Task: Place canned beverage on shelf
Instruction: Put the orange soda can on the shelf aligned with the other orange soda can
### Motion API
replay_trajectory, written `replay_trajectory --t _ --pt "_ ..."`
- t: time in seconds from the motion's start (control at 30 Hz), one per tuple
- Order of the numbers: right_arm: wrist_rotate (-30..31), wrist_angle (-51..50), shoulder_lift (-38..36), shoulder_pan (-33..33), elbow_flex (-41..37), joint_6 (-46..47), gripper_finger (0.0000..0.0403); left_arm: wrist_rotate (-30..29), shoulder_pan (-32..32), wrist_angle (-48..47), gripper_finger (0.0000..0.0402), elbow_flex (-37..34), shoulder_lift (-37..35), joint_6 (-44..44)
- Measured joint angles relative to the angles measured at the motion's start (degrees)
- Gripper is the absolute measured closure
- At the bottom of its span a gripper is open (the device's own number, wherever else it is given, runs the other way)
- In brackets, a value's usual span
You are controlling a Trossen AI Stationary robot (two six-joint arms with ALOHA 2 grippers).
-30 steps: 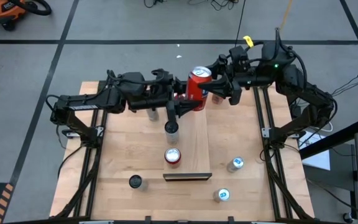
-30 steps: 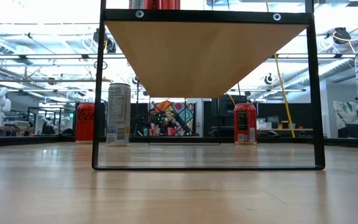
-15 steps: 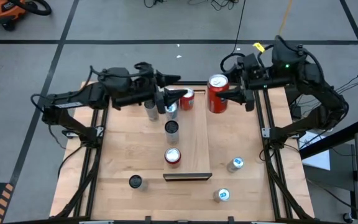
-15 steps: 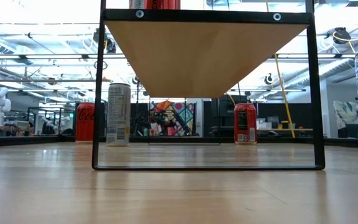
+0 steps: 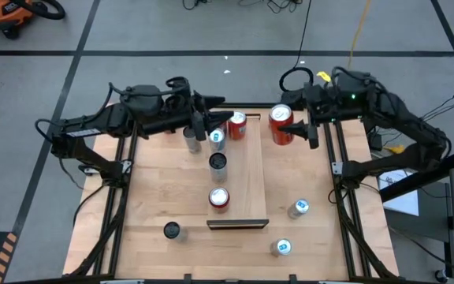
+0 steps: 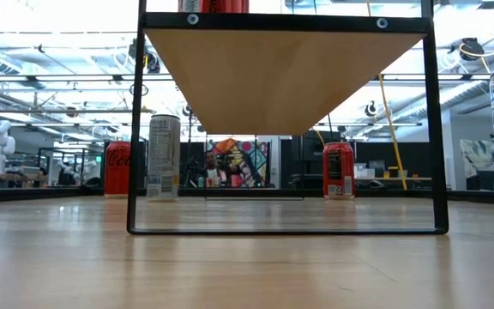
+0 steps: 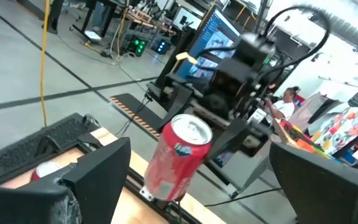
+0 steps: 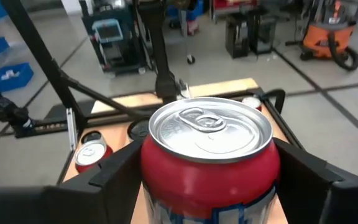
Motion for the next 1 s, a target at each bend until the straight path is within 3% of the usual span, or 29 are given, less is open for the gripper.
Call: replay_trajectory --t 0.23,0.5,0.7,1.0 --pt "-1.86 16.78 -8.32 -2.16 -20.86 1.01 0.0127 -0.05 -1.41 0.05 0.0016 0.0 0.72 -0.53" --pt "-6.31 32.3 -10.04 -6.76 -37.82 4.51 0.0127 -0.16 -1.94 -1.32 0.0016 -0.07 2.66 -2.14" --pt "-5.87 43.37 -9.18 -10.53 -43.64 3.15 0.0126 -0.16 -1.92 -1.65 0.0016 -0.04 3.96 -3.3" --pt "-8.42 47.31 -3.1 -13.19 -44.51 -1.08 0.0126 -0.16 -1.92 -2.38 0.0016 -0.09 4.84 -3.48"
